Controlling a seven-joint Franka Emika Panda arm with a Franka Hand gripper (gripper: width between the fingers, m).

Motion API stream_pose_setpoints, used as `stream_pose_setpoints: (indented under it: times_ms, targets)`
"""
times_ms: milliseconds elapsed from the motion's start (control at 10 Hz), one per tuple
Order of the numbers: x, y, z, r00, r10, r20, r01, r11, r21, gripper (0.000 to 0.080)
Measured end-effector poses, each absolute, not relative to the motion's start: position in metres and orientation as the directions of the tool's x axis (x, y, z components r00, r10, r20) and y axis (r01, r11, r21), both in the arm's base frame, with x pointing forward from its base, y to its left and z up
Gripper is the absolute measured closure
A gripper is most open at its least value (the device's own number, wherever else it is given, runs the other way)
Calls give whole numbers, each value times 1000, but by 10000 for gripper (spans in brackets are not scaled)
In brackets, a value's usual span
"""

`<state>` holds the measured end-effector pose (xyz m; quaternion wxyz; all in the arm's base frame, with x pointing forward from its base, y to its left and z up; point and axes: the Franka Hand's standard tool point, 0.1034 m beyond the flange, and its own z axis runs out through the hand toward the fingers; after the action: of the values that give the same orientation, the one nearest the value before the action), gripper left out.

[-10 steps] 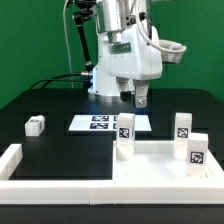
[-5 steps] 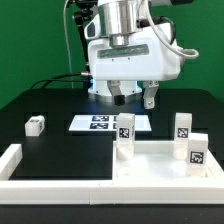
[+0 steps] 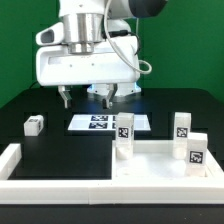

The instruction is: Assemble square table

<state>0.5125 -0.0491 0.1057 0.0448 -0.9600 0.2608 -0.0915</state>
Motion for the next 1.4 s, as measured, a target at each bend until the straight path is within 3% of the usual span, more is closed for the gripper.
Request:
stream_pose_setpoints:
  times_ms: [800, 1000, 1100, 1400]
  targets:
    - [513, -49, 106, 847, -509, 152, -493, -860, -134, 151]
    - [497, -76, 99, 953, -242, 183, -231, -970, -76, 151]
    - [492, -89, 97, 946, -273, 176, -263, -962, -77, 151]
    - [454, -144, 91, 986, -4, 164, -1, -1000, -14, 151]
